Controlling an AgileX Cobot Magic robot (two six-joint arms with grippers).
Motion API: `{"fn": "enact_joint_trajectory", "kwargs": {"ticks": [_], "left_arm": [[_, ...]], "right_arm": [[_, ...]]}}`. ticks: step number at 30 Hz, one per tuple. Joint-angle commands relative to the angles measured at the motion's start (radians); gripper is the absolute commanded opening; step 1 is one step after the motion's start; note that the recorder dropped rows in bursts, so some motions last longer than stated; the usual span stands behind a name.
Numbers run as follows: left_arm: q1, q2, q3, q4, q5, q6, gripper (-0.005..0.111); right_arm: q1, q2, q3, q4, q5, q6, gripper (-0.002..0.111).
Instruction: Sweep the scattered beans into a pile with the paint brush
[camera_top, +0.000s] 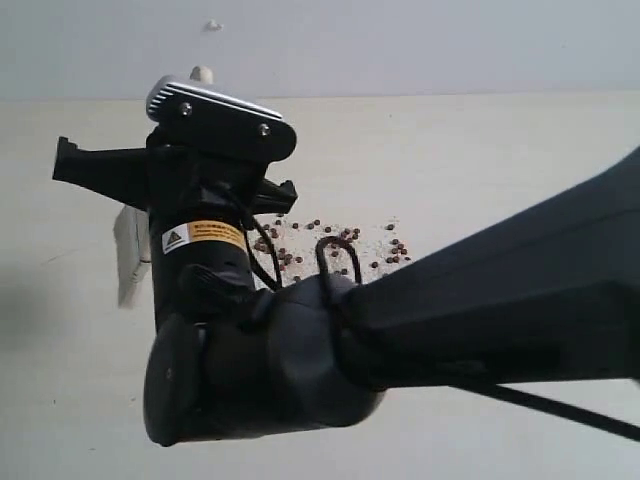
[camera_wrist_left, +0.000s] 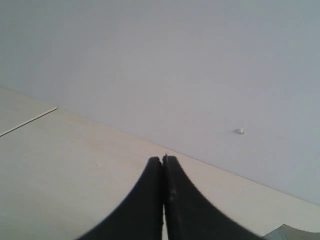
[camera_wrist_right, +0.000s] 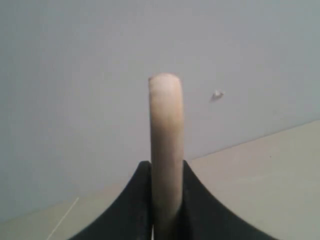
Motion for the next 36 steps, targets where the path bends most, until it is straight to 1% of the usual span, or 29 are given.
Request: {"fn": "enact_joint_trajectory", "kwargs": {"ticks": [1, 6, 9, 13, 18, 21, 24, 30, 36], "left_arm": [[0.003, 0.003, 0.004, -0.004, 0.004, -0.001, 0.000], [0.003, 0.003, 0.004, -0.004, 0.004, -0.001, 0.000], [0.003, 0.003, 0.004, -0.004, 0.003, 0.001, 0.000], [0.003, 0.003, 0.004, -0.004, 0.003, 0.001, 0.000], [0.003, 0.003, 0.004, -0.004, 0.003, 0.001, 0.000], [0.003, 0.003, 0.004, -0.004, 0.003, 0.001, 0.000], [0.003, 0.003, 0.004, -0.004, 0.003, 0.001, 0.000], [0.003, 0.003, 0.004, -0.004, 0.003, 0.001, 0.000], [0.003, 0.003, 0.004, -0.004, 0.003, 0.001, 0.000]], "right_arm": [[0.001, 0.055, -0.079, 0.031, 0.037, -0.006, 0.000], [0.001, 0.119, -0.114, 0.060, 0.039, -0.008, 0.000], [0.001, 0.145, -0.126, 0.112, 0.039, -0.059, 0.000], [-0.001, 0.156, -0.128, 0.141, 0.041, -0.164, 0.000], [-0.009, 0.150, -0.128, 0.188, 0.030, -0.376, 0.000], [-0.013, 0.150, -0.128, 0.253, -0.001, -0.444, 0.000], [-0.013, 0.150, -0.128, 0.263, -0.031, -0.534, 0.000], [-0.013, 0.127, -0.128, 0.276, -0.031, -0.699, 0.000], [-0.013, 0.122, -0.128, 0.335, -0.031, -0.849, 0.000]]}}
